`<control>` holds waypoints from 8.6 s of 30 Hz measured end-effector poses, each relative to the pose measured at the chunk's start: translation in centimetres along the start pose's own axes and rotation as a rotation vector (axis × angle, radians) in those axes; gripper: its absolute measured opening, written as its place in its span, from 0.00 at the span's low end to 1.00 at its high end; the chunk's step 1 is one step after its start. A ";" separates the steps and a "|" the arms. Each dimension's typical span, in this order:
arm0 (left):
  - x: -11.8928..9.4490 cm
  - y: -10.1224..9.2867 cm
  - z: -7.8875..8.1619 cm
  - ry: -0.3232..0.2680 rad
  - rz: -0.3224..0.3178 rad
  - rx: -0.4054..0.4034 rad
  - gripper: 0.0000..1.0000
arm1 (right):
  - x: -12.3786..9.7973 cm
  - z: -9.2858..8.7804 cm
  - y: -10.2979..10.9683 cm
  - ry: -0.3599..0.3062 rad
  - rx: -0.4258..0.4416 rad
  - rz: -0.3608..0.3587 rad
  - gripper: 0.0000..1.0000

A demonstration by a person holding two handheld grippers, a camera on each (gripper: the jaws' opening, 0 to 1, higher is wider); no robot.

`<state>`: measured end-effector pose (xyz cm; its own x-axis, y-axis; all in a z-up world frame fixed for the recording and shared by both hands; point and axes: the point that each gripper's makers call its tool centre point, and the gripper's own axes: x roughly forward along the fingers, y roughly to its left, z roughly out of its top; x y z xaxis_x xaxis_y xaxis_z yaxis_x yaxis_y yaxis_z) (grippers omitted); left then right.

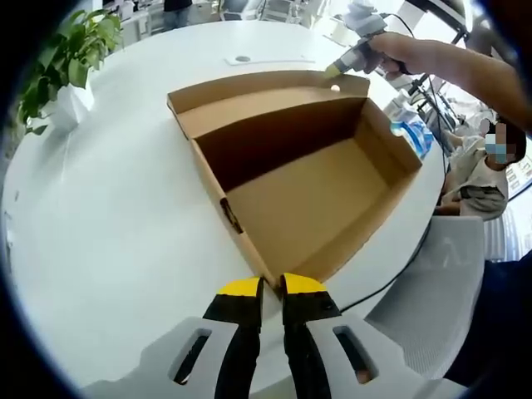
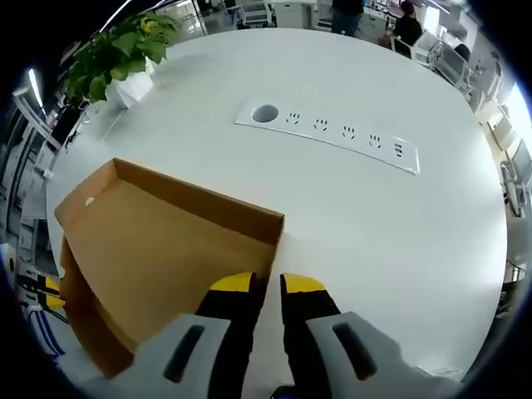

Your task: Operate the shoe box by opening the lid, removing the specified soft item, and placing it in the target area until the item is outside and the box remains undamaged.

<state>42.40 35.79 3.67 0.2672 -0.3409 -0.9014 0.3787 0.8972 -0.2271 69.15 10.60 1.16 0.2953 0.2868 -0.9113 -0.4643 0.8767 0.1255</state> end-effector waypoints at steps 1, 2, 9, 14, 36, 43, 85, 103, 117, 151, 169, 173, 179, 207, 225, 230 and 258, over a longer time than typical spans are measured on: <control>0.0 0.0 0.0 -0.001 0.000 -0.001 0.05 | 0.1 0.0 0.1 0.002 -0.002 0.000 0.08; 0.0 0.0 0.0 -0.002 -0.001 -0.004 0.05 | 0.1 -0.1 0.1 0.006 -0.004 0.000 0.07; 0.0 0.0 0.0 -0.008 -0.003 -0.013 0.05 | -0.3 0.2 0.4 -0.005 -0.038 -0.014 0.02; 0.1 0.0 0.0 -0.006 0.000 -0.011 0.05 | -1.0 0.6 0.4 -0.028 -0.038 -0.011 0.01; 0.1 0.0 0.0 -0.015 0.021 -0.036 0.05 | -5.7 2.8 0.9 -0.232 -0.064 -0.002 0.00; 0.2 0.1 0.0 -0.023 0.030 -0.050 0.05 | -7.6 3.1 1.5 -0.295 -0.070 0.008 0.00; 0.2 0.0 0.0 -0.091 0.118 -0.078 0.04 | -15.5 -1.3 4.3 -0.471 -0.113 -0.012 0.00; 0.1 0.0 0.1 -0.130 0.141 -0.079 0.04 | -16.9 -4.1 5.8 -0.481 -0.143 -0.040 0.00; 0.0 0.1 0.1 -0.168 0.162 -0.079 0.04 | -17.1 -7.4 6.8 -0.487 -0.148 -0.058 0.00; -0.2 0.1 0.3 -0.287 0.161 -0.053 0.06 | -14.6 -12.6 6.9 -0.564 -0.139 -0.100 0.00; -0.8 -0.3 0.2 -0.364 0.136 -0.022 0.07 | -13.1 -15.2 7.1 -0.558 -0.112 -0.062 0.00; -1.4 -0.4 0.1 -0.374 0.128 -0.017 0.04 | -13.3 -15.0 7.1 -0.575 -0.100 -0.050 0.00; -2.4 -1.2 0.1 -0.424 0.084 0.043 0.00 | -13.5 -15.0 7.2 -0.585 -0.104 -0.046 0.00; -5.3 -3.0 -0.6 -0.524 0.046 0.086 0.02 | -15.0 -15.7 8.4 -0.595 -0.211 -0.054 0.00; -5.9 -3.8 -0.7 -0.561 0.023 0.102 0.06 | -14.4 -17.3 9.6 -0.539 -0.367 -0.049 0.03; -6.1 -3.9 -0.7 -0.567 0.024 0.111 0.08 | -14.5 -17.5 9.7 -0.534 -0.386 -0.043 0.07; -7.2 -3.2 -0.5 -0.632 0.065 0.067 0.20 | -16.0 -17.0 10.7 -0.589 -0.353 0.084 0.22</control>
<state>38.80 35.56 10.68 0.7549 -0.4045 -0.5163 0.3930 0.9092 -0.1377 45.25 8.80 10.46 0.6041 0.5980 -0.5268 -0.7202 0.6926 -0.0397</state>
